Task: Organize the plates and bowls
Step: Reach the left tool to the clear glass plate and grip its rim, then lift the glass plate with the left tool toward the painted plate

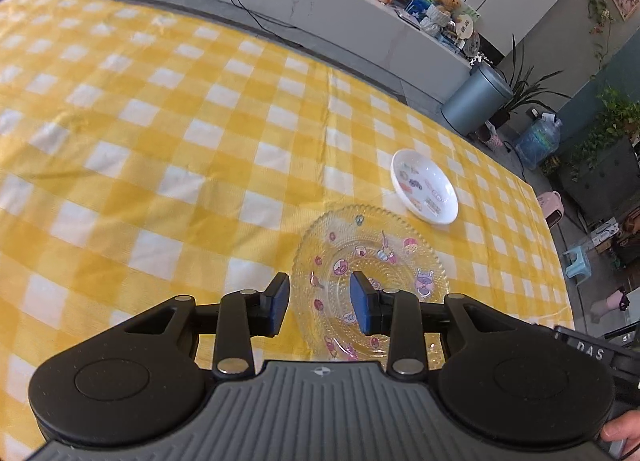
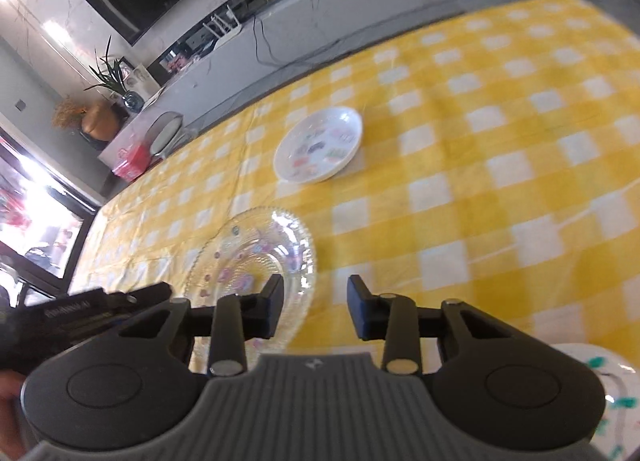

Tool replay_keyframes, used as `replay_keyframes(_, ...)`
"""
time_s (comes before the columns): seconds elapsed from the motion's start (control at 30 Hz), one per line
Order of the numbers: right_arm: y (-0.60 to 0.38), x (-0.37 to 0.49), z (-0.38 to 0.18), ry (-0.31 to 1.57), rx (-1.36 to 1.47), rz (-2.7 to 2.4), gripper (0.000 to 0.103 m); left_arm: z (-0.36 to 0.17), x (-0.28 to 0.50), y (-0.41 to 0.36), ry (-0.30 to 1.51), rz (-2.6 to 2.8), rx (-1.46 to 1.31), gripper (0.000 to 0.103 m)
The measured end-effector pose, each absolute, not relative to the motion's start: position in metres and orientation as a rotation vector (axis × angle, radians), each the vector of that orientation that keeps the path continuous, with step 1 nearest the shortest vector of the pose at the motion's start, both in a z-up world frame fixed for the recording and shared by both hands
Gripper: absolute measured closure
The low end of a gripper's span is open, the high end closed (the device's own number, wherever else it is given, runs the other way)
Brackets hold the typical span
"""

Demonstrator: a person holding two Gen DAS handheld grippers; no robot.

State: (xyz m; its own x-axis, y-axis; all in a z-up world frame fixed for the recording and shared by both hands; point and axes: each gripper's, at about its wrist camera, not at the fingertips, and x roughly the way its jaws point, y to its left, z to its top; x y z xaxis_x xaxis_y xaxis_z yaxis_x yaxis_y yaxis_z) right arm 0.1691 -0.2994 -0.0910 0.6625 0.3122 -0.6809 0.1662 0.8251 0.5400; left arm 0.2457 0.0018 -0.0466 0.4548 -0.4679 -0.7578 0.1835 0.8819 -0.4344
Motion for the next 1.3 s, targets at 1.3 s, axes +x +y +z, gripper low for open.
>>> replay_keyframes(1.3, -0.318, 0.164, -0.121, 0.829, 0.813, 0.058, 0.098, -0.054, 0.247, -0.019, 0.982, -0.485, -0.29, 0.092)
